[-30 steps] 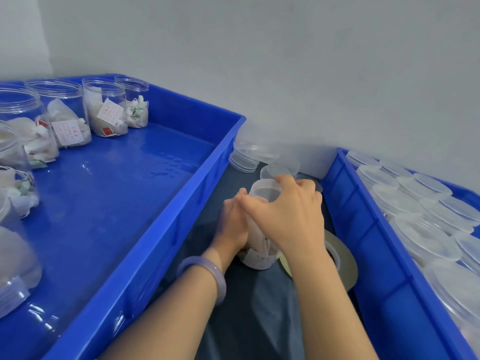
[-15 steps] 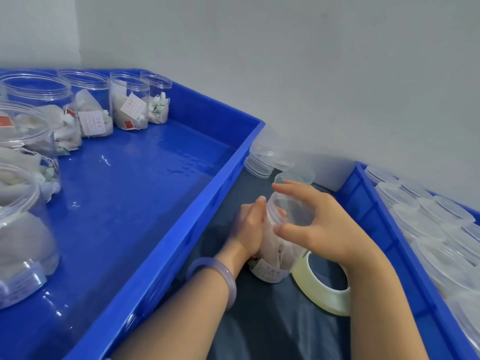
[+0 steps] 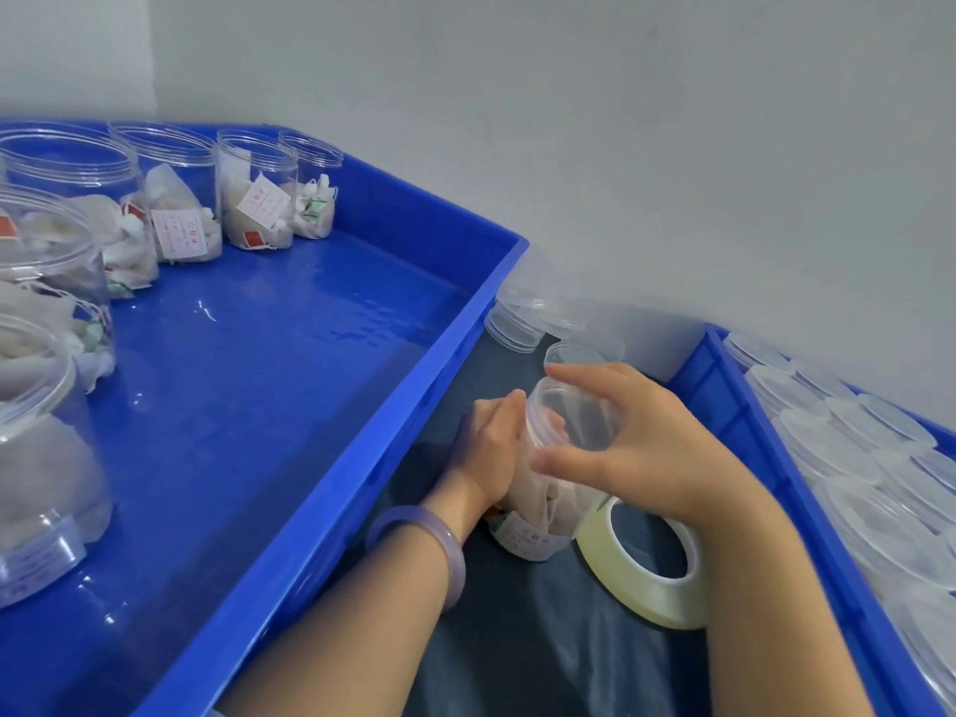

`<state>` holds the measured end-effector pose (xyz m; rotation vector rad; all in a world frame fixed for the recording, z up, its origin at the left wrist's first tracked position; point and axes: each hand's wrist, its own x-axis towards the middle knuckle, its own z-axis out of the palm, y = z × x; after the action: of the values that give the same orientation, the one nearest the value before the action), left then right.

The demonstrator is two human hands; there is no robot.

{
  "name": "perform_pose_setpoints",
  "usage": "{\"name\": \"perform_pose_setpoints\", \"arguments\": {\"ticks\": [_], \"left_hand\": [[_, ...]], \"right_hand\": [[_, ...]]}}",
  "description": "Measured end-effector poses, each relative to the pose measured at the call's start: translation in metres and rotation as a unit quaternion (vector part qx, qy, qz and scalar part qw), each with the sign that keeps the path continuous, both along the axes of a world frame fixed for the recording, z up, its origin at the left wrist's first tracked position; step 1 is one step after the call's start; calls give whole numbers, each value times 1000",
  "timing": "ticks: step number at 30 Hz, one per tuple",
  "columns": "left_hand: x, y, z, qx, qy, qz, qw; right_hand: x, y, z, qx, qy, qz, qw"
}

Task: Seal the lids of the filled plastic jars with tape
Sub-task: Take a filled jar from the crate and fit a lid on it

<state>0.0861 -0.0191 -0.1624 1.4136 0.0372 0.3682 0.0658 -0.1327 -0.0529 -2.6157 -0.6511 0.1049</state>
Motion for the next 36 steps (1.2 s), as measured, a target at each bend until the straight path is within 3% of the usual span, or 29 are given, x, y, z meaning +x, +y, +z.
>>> {"name": "perform_pose_setpoints", "arguments": {"ticks": [4,10,17,23,27,32,36], "left_hand": [[-3,-3,4,7,19,-19,1000],[-4,-5,6,4,21,-3,1000],[-2,-4,4,17,19,-14,1000],[-4,-3,5,16,37,-22,999],[-1,-5,1,-18,31,-26,999],[-2,-3,2,-7,15,-23,1000],[-5,-3,7,2,24,-7,1000]], "right_hand": [[2,-12,5,45,47,76,995],[1,8,0,-124,-11,-99,987],[15,-18,12,-4,100,126,987],[24,-23,10,59,113,170,977],[29,-27,22,162,172,134,962],[22,-28,15,78,60,111,989],[16,-20,6,72,44,116,990]]}}
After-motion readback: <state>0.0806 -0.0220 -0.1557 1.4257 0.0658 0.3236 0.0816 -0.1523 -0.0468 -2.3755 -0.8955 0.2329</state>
